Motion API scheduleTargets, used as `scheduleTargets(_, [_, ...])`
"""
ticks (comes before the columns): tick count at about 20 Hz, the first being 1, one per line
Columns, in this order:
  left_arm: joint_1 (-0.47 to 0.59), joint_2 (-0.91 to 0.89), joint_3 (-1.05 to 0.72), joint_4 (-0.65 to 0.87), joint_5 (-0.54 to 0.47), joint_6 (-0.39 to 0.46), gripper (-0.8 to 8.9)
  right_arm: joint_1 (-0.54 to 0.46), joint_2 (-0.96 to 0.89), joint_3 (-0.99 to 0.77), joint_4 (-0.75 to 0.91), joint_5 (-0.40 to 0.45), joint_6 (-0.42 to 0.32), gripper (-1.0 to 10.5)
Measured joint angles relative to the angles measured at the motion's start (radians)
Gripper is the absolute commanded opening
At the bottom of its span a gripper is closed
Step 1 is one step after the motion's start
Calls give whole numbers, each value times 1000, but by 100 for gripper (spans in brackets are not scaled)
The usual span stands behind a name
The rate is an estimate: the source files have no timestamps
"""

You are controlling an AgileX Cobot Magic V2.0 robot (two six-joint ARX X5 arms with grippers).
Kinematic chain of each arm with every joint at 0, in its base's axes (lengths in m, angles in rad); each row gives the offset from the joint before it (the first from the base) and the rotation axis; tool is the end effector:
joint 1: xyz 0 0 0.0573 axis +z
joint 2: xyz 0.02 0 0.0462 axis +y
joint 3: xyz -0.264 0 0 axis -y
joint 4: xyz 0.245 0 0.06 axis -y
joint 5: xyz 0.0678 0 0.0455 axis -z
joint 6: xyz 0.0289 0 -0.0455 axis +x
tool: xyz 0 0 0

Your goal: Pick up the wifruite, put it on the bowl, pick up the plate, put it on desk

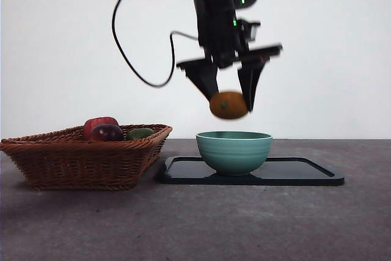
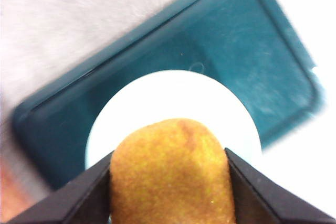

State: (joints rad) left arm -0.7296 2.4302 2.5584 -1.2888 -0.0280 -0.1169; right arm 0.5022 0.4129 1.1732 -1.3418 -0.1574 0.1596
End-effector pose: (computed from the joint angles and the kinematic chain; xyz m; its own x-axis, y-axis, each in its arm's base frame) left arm 0.3687 -0.3286 0.2780 0.3158 -0.2448 -0.9167 0.5738 0.8187 -0.0210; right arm -0.0067 0.0015 0.3688 0.6480 0.5347 -0.5425 -0.5062 0.8345 0.2178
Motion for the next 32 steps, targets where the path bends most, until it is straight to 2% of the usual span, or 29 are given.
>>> scheduleTargets(3, [0, 0, 118, -117, 0, 0, 216, 0, 0, 0, 0, 1, 2, 603])
scheduleTargets(5, [0, 4, 203, -129, 0, -1, 216, 0, 0, 0, 0, 4, 2, 603])
scheduleTargets(10, [1, -83, 178, -132, 1, -4, 216, 0, 0, 0, 0, 4, 2, 603])
scheduleTargets(15, [6, -346, -132, -135, 1, -4, 216, 0, 0, 0, 0, 3, 3, 603])
scheduleTargets(19, [85, -539, -395, -135, -1, -34, 216, 0, 0, 0, 0, 3, 5, 603])
scheduleTargets(26, [167, -794, -745, -128, -169, -117, 216, 0, 0, 0, 0, 1, 6, 603])
scheduleTargets(29, [193, -877, -927, 33, -179, -164, 216, 0, 0, 0, 0, -1, 8, 603])
scheduleTargets(32, [201, -889, -1062, 133, -179, -185, 216, 0, 0, 0, 0, -5, 14, 603])
